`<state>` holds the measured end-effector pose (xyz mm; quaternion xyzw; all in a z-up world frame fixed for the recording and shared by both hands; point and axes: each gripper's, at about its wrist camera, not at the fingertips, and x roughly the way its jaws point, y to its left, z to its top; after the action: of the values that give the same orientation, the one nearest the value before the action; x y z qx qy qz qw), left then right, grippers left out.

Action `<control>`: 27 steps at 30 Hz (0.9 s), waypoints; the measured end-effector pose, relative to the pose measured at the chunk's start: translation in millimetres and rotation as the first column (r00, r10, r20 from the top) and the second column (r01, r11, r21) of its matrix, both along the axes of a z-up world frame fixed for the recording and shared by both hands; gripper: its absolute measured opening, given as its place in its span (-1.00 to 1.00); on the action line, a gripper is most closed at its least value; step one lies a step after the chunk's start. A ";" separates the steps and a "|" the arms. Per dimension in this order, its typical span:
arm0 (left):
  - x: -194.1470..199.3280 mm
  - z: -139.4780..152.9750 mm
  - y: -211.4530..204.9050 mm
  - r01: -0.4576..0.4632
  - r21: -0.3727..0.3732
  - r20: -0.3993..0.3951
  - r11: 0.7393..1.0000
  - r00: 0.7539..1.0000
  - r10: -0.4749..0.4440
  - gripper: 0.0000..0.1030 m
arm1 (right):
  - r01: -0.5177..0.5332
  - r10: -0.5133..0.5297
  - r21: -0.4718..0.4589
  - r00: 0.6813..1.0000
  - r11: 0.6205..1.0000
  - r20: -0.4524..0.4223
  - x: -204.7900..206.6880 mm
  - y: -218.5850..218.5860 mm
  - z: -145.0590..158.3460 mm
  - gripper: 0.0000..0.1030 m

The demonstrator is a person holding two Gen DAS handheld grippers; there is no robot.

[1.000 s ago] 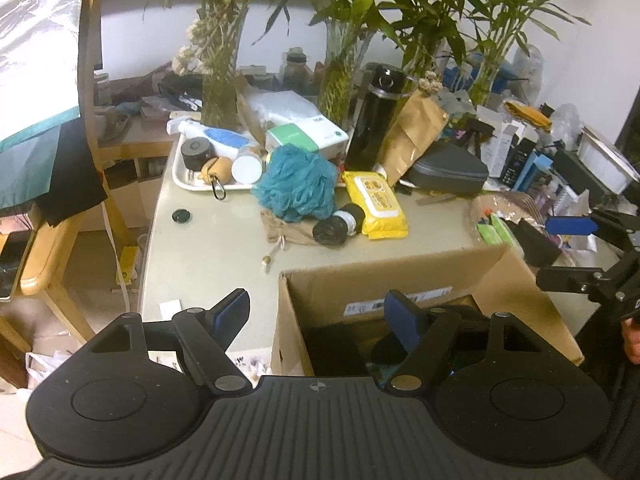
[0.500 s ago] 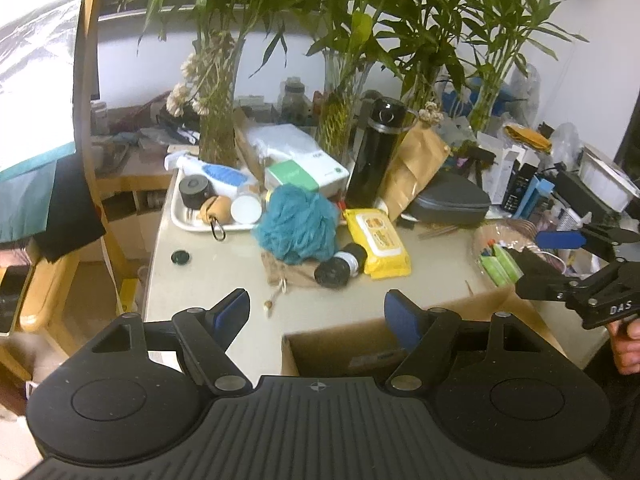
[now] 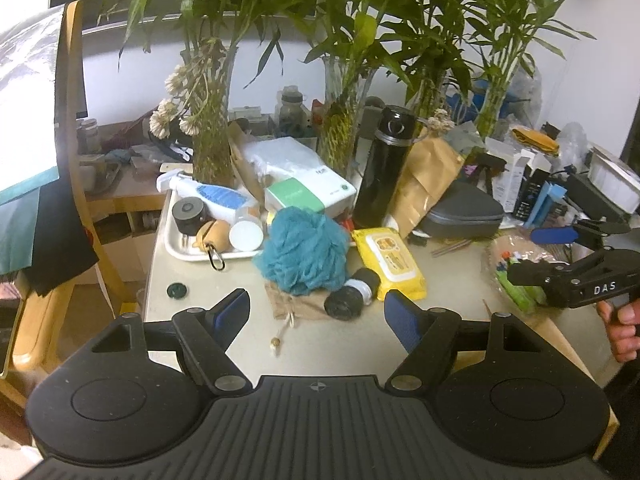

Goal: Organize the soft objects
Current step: 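Move the right gripper toward the yellow wet-wipes packet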

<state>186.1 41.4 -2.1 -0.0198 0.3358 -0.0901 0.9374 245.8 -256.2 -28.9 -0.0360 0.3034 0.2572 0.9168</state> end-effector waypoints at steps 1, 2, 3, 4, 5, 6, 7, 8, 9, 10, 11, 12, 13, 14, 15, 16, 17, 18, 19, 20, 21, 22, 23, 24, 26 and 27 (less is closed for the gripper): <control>4.6 -0.5 0.6 -0.002 0.001 0.001 1.000 1.000 0.002 0.43 | 0.005 -0.005 0.000 1.000 1.000 0.000 4.9 -0.9 -1.3 1.00; 9.3 -1.0 1.1 -0.001 0.002 0.003 1.000 1.000 0.001 0.43 | 0.009 -0.009 -0.002 1.000 1.000 -0.003 9.4 -1.4 -2.7 1.00; 13.4 -1.7 2.0 0.000 0.005 0.005 1.000 1.000 0.000 0.43 | 0.013 -0.013 -0.004 1.000 1.000 -0.005 13.4 -1.8 -4.0 1.00; 19.2 -2.9 2.8 -0.002 0.009 0.006 1.000 1.000 0.002 0.43 | 0.018 -0.018 -0.002 1.000 1.000 -0.009 18.6 -2.6 -6.5 1.00; 23.6 -4.3 3.6 -0.005 0.009 0.010 1.000 1.000 0.005 0.43 | 0.020 -0.020 0.002 1.000 1.000 -0.018 23.0 -3.2 -8.9 1.00; 27.2 -6.2 4.5 -0.005 0.009 0.014 1.000 1.000 0.005 0.43 | 0.024 -0.023 0.004 0.999 1.000 -0.025 27.3 -3.8 -11.0 1.00; 30.3 -8.0 5.7 -0.008 0.010 0.016 1.000 1.000 0.008 0.43 | 0.028 -0.028 0.006 0.999 1.000 -0.028 31.7 -4.6 -13.3 1.00; 33.1 -10.5 7.5 -0.015 0.011 0.019 1.000 1.000 0.015 0.43 | 0.030 -0.030 0.005 0.999 1.000 -0.030 36.6 -4.7 -15.5 1.00; 34.6 -13.0 9.7 -0.021 0.009 0.021 1.000 1.000 0.021 0.43 | 0.031 -0.031 -0.001 0.999 1.000 -0.027 41.5 -4.5 -17.7 1.00; 36.4 -14.5 12.2 -0.026 0.006 0.019 1.000 0.999 0.026 0.43 | 0.034 -0.034 -0.004 0.999 0.999 -0.026 45.5 -4.9 -19.8 1.00; 37.6 -16.5 15.3 -0.035 -0.001 0.014 0.999 0.999 0.035 0.43 | 0.031 -0.031 -0.005 0.999 0.999 -0.025 49.6 -5.2 -21.9 1.00; 38.8 -17.6 18.1 -0.042 -0.009 0.008 0.999 0.999 0.042 0.43 | 0.028 -0.028 -0.004 0.999 1.000 -0.028 54.4 -5.8 -24.4 1.00; 39.3 -18.9 21.3 -0.051 -0.020 0.003 0.999 0.999 0.051 0.43 | 0.034 -0.034 0.000 0.999 0.999 -0.037 60.5 -7.1 -27.7 1.00; 39.9 -19.4 23.8 -0.059 -0.029 -0.001 0.998 0.998 0.059 0.43 | 0.042 -0.042 0.005 0.998 0.999 -0.045 65.2 -8.8 -30.5 1.00; 40.3 -19.6 25.4 -0.069 -0.038 -0.008 0.997 0.998 0.069 0.43 | 0.051 -0.050 0.007 0.997 0.999 -0.054 70.1 -10.4 -33.8 1.00; 41.1 -20.0 26.4 -0.074 -0.044 -0.015 0.996 0.997 0.074 0.43 | 0.060 -0.060 0.002 0.996 0.998 -0.062 74.7 -11.0 -37.0 1.00; 41.3 -20.8 27.3 -0.076 -0.053 -0.024 0.996 0.997 0.075 0.43 | 0.069 -0.070 -0.009 0.995 0.998 -0.065 79.4 -10.9 -40.1 1.00; 41.3 -21.4 27.5 -0.076 -0.058 -0.032 0.995 0.997 0.074 0.43 | 0.072 -0.073 -0.021 0.995 0.997 -0.062 83.3 -10.2 -42.9 1.00; 41.2 -21.4 27.0 -0.073 -0.060 -0.036 0.996 0.997 0.071 0.43 | 0.074 -0.076 -0.034 0.995 0.997 -0.058 86.3 -9.5 -44.9 1.00; 41.2 -21.1 26.1 -0.069 -0.060 -0.036 0.996 0.997 0.067 0.43 | 0.075 -0.077 -0.048 0.996 0.996 -0.053 88.6 -8.4 -46.7 1.00; 40.4 -20.5 25.1 -0.064 -0.058 -0.033 0.996 0.998 0.062 0.43 | 0.073 -0.076 -0.061 0.996 0.995 -0.047 90.8 -7.5 -48.5 1.00; 39.2 -20.2 24.0 -0.058 -0.054 -0.030 0.997 0.998 0.057 0.43 | 0.070 -0.074 -0.074 0.996 0.995 -0.046 92.9 -6.3 -50.6 1.00; 38.2 -20.0 22.8 -0.053 -0.048 -0.028 0.997 0.998 0.052 0.43 | 0.070 -0.074 -0.084 0.996 0.994 -0.046 94.5 -5.6 -52.2 0.99; 37.5 -19.9 21.8 -0.049 -0.042 -0.028 0.998 0.998 0.048 0.43 | 0.072 -0.076 -0.095 0.996 0.993 -0.045 95.4 -4.9 -53.3 0.99; 37.5 -20.8 19.6 -0.040 -0.032 -0.029 0.999 0.999 0.039 0.43 | 0.074 -0.079 -0.105 0.996 0.992 -0.041 96.3 -4.7 -53.8 0.99; 37.9 -21.4 19.1 -0.037 -0.030 -0.031 0.999 0.999 0.036 0.44 | 0.077 -0.082 -0.107 0.996 0.991 -0.038 96.4 -4.8 -53.2 0.99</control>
<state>224.0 60.4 -23.5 -0.0416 0.3480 -0.0776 0.9334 342.3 -261.0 -82.1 -0.0668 0.3374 0.2048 0.9164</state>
